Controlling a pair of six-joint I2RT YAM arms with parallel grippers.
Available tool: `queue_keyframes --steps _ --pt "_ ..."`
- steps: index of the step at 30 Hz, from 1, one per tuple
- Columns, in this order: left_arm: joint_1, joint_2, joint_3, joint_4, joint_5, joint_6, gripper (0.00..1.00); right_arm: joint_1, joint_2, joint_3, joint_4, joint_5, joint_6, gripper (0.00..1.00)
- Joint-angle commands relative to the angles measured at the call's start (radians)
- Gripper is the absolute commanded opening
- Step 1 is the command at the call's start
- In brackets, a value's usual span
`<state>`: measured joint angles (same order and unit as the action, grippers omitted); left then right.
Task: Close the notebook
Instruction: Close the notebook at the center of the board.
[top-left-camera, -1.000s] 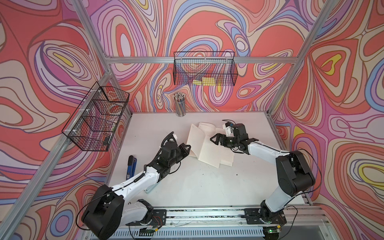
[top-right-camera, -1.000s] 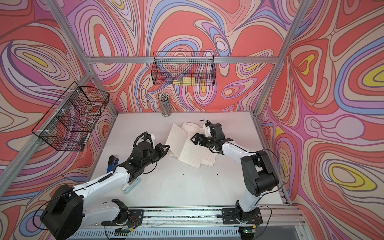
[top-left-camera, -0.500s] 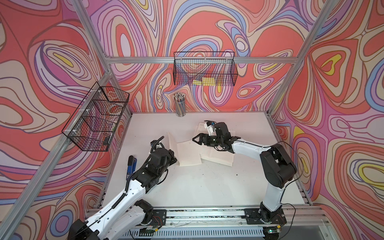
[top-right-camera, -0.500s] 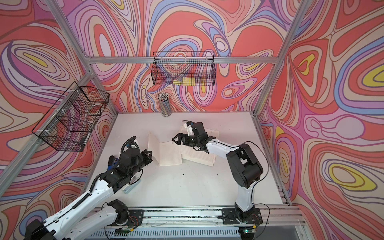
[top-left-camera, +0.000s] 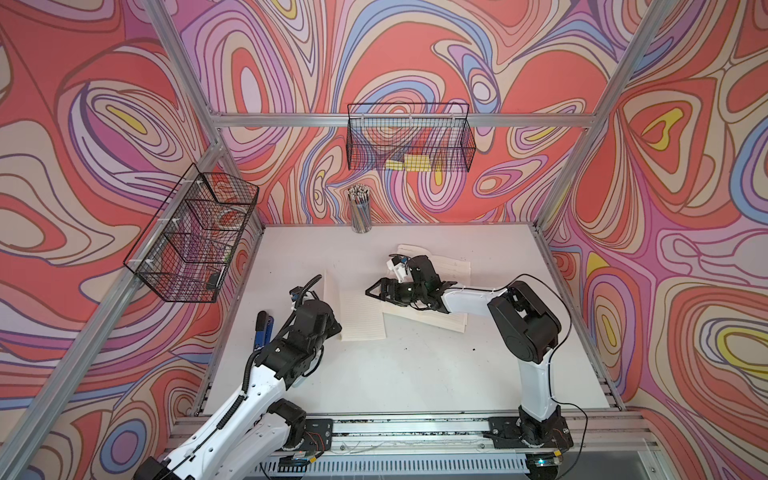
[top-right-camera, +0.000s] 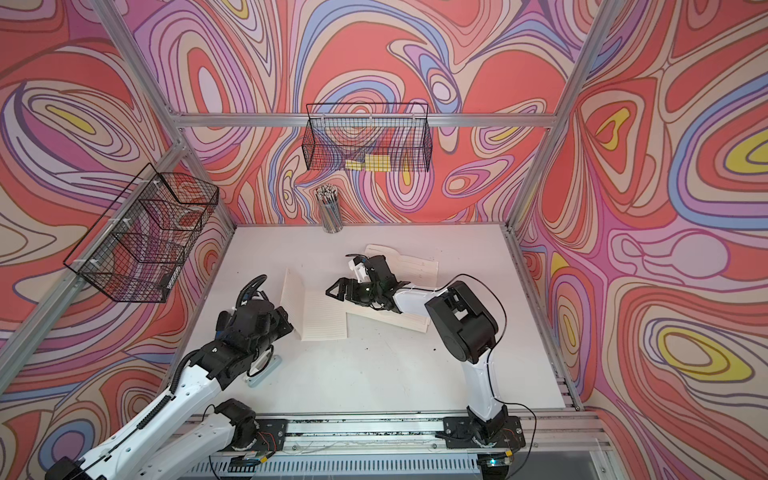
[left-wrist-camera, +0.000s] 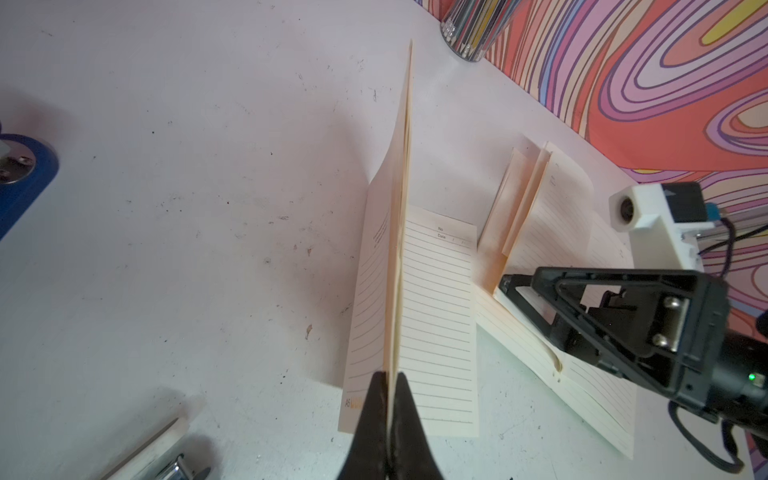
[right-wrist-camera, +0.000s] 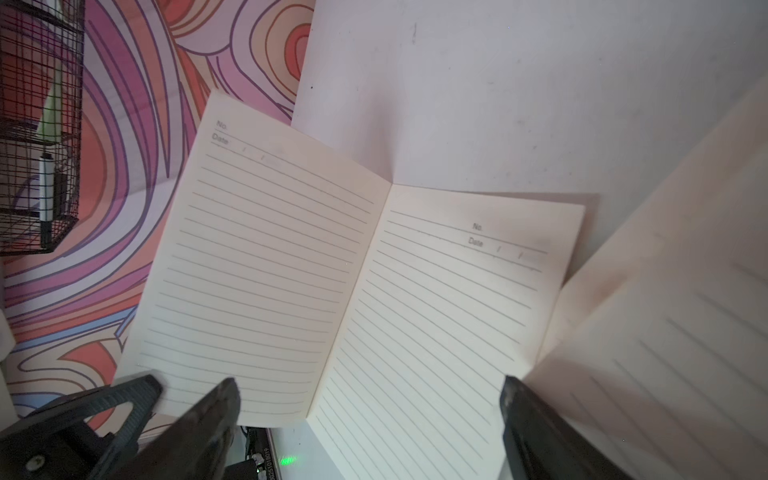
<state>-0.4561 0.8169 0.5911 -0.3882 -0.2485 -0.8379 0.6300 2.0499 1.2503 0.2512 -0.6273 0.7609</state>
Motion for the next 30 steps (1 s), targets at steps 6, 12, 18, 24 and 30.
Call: queue_keyframes --steps 6,12,18,24,30 --pt "0.007 0.018 0.015 -0.024 -0.015 0.008 0.00 0.031 0.064 0.016 0.038 -0.030 0.024 0.98" --pt "0.008 -0.006 0.027 -0.056 -0.044 0.015 0.00 0.039 0.091 0.032 -0.031 -0.010 -0.001 0.98" --pt "0.008 -0.027 0.015 -0.050 -0.031 0.026 0.03 0.045 0.106 0.032 -0.033 -0.004 -0.002 0.98" --pt "0.008 -0.052 -0.035 0.085 0.077 0.101 0.45 0.045 0.112 0.032 -0.049 0.000 -0.009 0.98" --pt "0.007 -0.046 -0.122 0.262 0.197 0.145 0.56 0.045 0.114 0.029 -0.038 0.000 -0.002 0.99"
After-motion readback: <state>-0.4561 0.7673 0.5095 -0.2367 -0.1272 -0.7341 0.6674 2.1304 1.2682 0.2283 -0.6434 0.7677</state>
